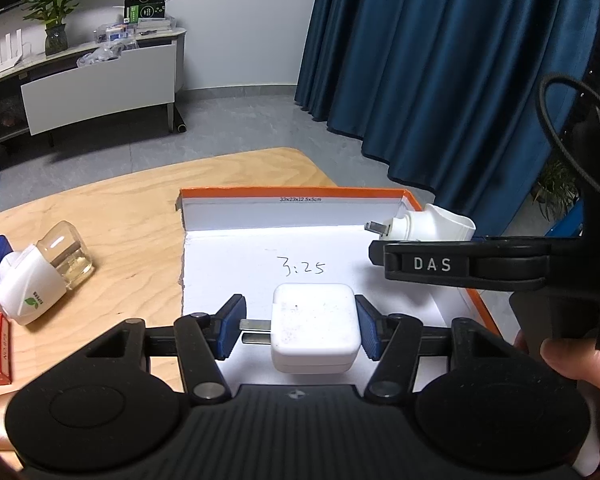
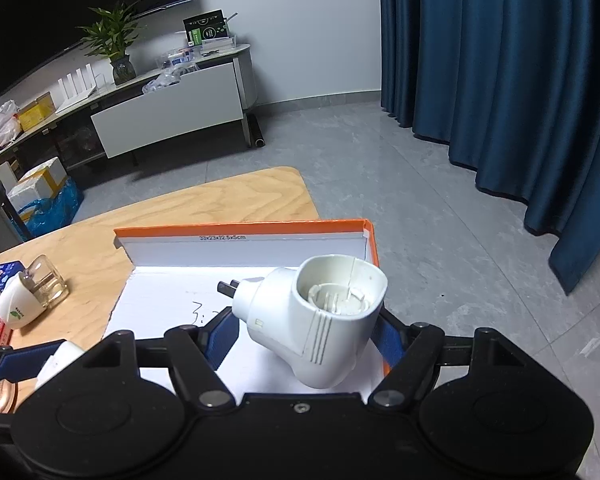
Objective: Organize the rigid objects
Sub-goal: 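Carry the charger with the left tool while the right tool carries the plug device to the box, then open the right tool over the box while the left tool releases the charger inside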
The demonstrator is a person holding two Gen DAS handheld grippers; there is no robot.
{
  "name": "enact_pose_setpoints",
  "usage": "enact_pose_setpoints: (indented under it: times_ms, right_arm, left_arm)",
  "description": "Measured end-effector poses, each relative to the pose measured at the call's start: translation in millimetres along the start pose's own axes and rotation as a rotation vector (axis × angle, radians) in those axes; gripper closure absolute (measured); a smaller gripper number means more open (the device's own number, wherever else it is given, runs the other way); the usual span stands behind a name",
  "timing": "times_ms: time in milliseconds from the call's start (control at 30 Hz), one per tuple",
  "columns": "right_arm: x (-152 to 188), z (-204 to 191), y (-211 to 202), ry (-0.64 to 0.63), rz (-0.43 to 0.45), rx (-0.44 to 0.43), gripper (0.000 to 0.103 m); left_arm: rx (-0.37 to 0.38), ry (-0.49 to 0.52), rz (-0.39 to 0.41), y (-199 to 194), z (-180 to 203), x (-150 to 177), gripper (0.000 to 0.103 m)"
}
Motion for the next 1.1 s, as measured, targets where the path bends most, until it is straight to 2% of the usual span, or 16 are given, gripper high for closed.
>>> enact_pose_setpoints:
  times_ms: [400,567,700,733,800,933,1100]
  right_arm:
    - [-9,-11,8,-0.029,0.007,-0.018,0.017]
    - [-16,-9,-9,-0.051,0.081,0.006,0.006]
    - [-11,10,-36,-0.014,0.150,0.054,0.004]
    - [-8,16,-43,-0.005,0.168,0.075,0.004]
    - [0,29,-57,0.026,0.204,0.135,0.003]
    - [19,42,-73,0.072,0.241,0.211,0.003]
    - [40,42,-58,0.093,0.195,0.260,0.003]
  left_arm:
    - [-0.003,0.002,-0.003,3,2,0,0.044]
    - [0.003,-0.001,-0.008,6,3,-1,0.044]
    - [0.029,-0.004,-0.013,12,6,-1,0.046]
    - [0.043,-0.011,-0.009,13,8,-2,0.044]
    - [0.069,-0.027,-0.007,17,10,-3,0.027]
    - [0.054,-0.024,-0.008,18,13,-1,0.018]
    - [0.007,-0.034,-0.005,-1,-1,5,0.013]
Point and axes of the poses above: each gripper's, at about its wrist camera, not at the fingertips, and y roughly the way its jaws point, z to its right, x to its underside, the point moved 6 cm from there along y, roughly the way its jaws point, and after that the axes turned 4 degrees about x, right-handed, at the moved point
